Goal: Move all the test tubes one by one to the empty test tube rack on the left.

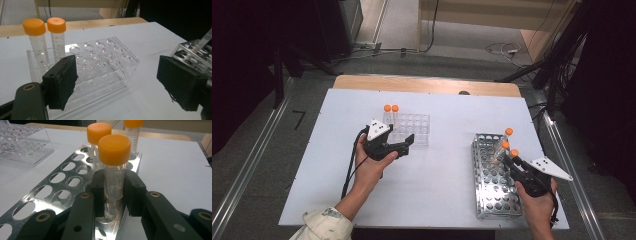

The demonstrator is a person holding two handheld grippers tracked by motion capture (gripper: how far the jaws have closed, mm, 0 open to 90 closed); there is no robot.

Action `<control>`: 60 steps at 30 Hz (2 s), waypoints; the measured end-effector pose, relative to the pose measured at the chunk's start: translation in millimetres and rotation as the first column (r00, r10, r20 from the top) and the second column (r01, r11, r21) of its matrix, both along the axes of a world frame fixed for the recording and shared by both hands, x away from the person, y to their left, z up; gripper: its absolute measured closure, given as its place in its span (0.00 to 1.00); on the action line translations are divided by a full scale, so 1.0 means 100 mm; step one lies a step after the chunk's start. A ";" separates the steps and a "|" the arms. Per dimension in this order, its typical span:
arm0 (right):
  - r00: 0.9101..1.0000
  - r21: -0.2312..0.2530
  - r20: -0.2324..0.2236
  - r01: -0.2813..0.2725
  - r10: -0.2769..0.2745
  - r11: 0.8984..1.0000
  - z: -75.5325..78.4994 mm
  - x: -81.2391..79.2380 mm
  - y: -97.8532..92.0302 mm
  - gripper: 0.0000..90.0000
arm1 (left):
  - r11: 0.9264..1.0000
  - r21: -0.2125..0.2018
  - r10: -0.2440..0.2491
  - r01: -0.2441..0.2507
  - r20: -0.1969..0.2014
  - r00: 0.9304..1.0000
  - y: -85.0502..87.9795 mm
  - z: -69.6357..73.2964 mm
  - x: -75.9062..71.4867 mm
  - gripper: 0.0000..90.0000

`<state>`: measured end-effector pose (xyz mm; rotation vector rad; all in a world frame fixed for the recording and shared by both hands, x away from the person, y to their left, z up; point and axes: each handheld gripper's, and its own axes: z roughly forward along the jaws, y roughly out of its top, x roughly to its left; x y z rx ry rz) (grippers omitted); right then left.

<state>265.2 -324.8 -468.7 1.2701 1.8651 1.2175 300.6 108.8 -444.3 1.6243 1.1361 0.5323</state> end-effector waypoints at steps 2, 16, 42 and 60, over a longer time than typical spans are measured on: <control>1.000 0.000 0.007 -0.001 0.001 1.000 0.01 0.00 -0.01 0.80 | 1.000 0.000 -0.003 0.003 0.001 1.000 0.00 0.00 0.00 0.19; 0.995 0.057 0.094 0.026 -0.031 0.998 0.39 -0.11 -0.01 0.80 | 1.000 0.003 -0.015 0.015 0.000 1.000 -0.02 -0.01 0.00 0.17; 0.977 0.052 0.099 -0.192 0.186 0.980 0.66 -0.27 0.60 0.80 | 0.998 -0.001 -0.062 0.062 0.033 0.998 -0.11 0.10 -0.07 0.14; 0.953 0.042 0.048 -0.302 0.300 0.952 0.60 -0.11 1.14 0.80 | 0.992 -0.022 -0.120 0.121 0.036 0.992 -0.19 0.15 -0.12 0.15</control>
